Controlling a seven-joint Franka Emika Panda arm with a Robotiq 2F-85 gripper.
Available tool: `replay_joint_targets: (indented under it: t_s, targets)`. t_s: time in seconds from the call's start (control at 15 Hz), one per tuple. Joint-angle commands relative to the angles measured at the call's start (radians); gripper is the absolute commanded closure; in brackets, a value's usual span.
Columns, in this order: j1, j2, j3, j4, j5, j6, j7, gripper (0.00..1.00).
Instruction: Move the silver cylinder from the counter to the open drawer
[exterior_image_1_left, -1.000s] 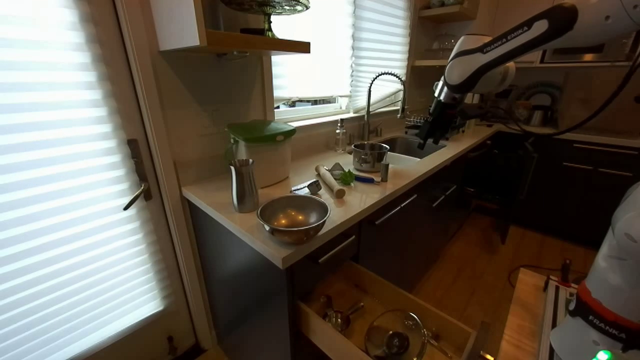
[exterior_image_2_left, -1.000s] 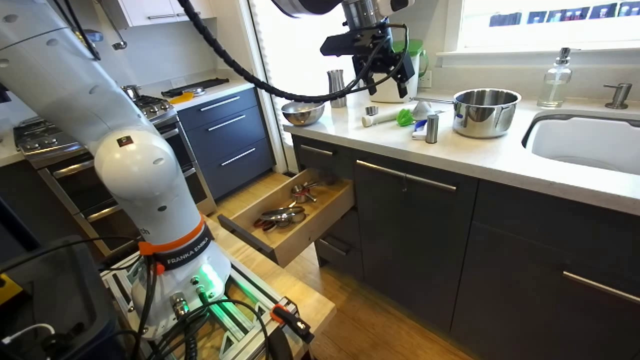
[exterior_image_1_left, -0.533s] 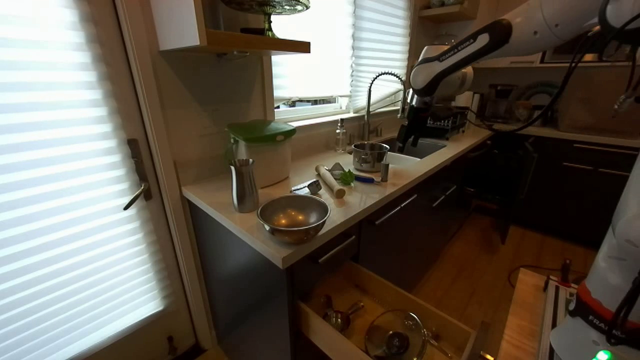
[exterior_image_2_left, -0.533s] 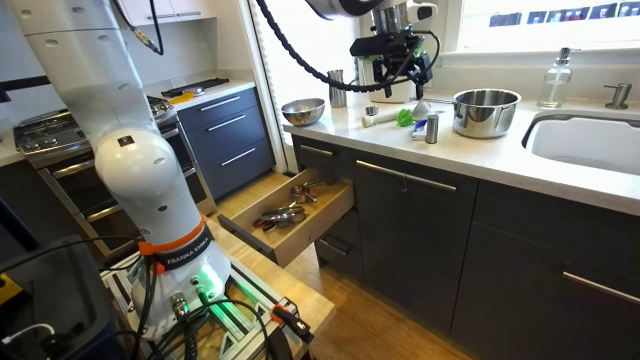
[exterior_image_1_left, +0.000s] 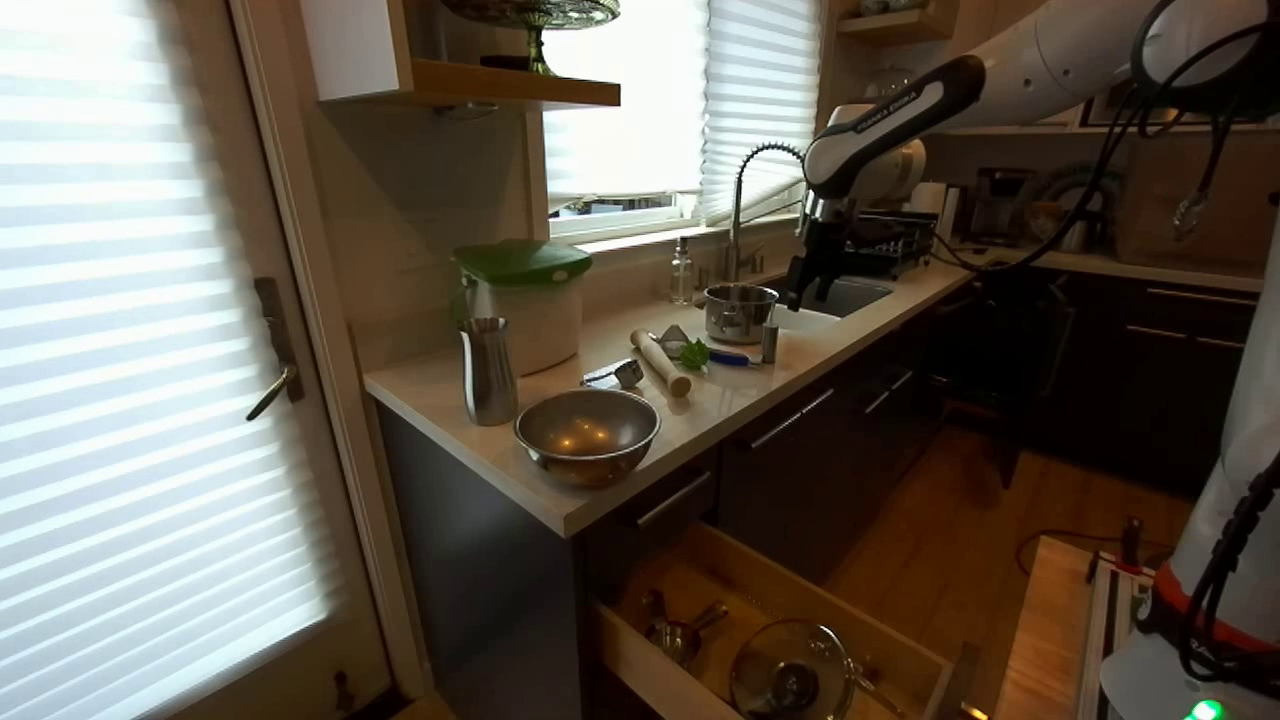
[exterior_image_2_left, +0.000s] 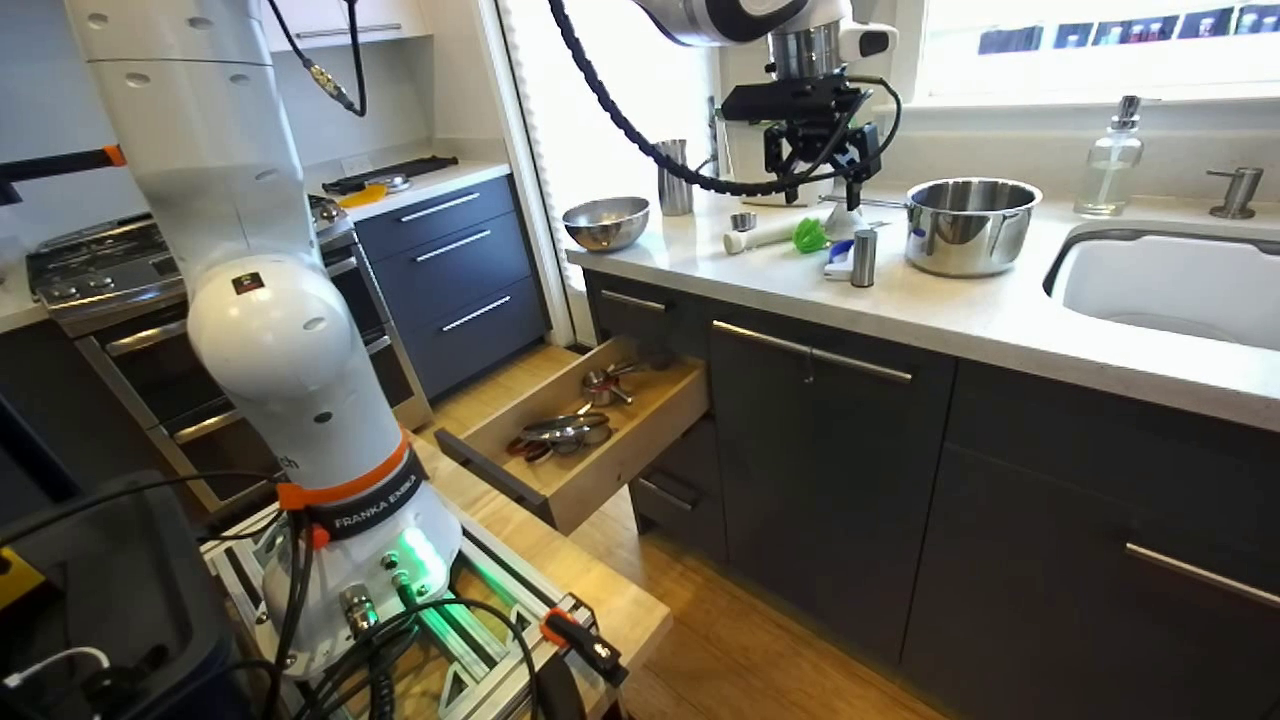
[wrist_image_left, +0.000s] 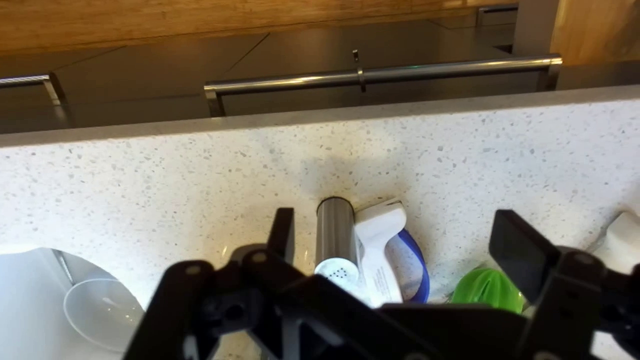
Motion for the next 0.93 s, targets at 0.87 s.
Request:
replay_joint_targets:
  t_s: [0.87]
  targets:
    - [-0.129,0.293,0.099,0.263,0.185,0.069,-0.079,0.0]
